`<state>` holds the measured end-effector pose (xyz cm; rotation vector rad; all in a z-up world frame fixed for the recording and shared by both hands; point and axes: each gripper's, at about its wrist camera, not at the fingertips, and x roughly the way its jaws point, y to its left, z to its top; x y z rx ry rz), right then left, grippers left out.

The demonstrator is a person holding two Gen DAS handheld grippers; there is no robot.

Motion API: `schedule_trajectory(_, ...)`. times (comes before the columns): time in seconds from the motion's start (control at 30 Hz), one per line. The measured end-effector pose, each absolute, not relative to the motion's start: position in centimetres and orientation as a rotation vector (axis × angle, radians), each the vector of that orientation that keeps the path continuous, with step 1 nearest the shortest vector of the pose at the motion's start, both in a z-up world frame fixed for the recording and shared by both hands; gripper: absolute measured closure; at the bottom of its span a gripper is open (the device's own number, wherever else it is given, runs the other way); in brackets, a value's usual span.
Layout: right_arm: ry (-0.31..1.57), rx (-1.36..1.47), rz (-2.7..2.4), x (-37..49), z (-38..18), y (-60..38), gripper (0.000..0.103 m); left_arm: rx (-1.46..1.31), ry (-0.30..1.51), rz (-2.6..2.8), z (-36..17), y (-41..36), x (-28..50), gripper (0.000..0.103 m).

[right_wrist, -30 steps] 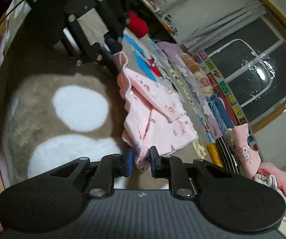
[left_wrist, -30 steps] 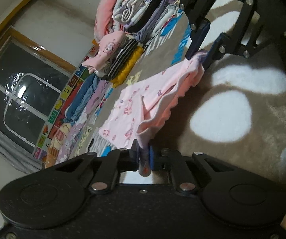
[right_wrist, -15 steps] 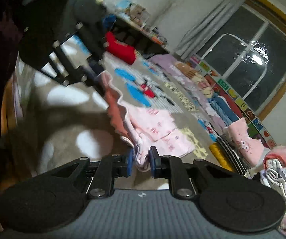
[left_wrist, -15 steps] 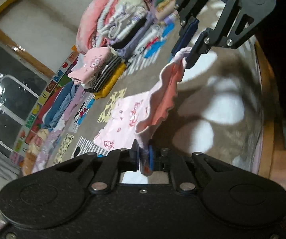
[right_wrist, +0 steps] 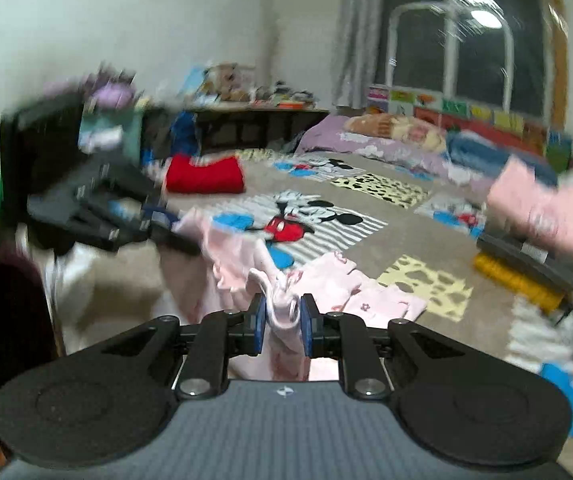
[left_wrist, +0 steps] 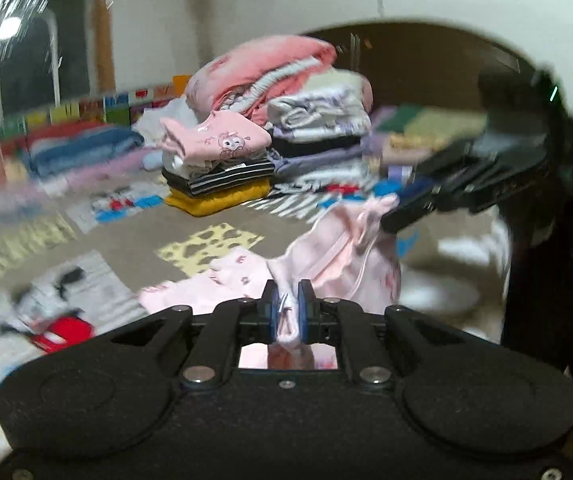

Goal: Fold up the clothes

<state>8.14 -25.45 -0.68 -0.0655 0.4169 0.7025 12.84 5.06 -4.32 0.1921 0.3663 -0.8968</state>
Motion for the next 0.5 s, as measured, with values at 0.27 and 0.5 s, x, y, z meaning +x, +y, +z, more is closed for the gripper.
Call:
schedule_trajectory(0.27, 0.570, 0.448, 0.661, 15.9, -8.9, -29.4, 0.083, -0.165, 0.636, -0.762, -9.2, 6.1, 20.5, 0.082)
schedule_trajectory(0.5, 0.618, 0.646, 0.654, 16.5, -12.8, -29.9, 0.071, -0.417, 0.689, -0.754, -9.4, 10.2, 21.4, 0.054)
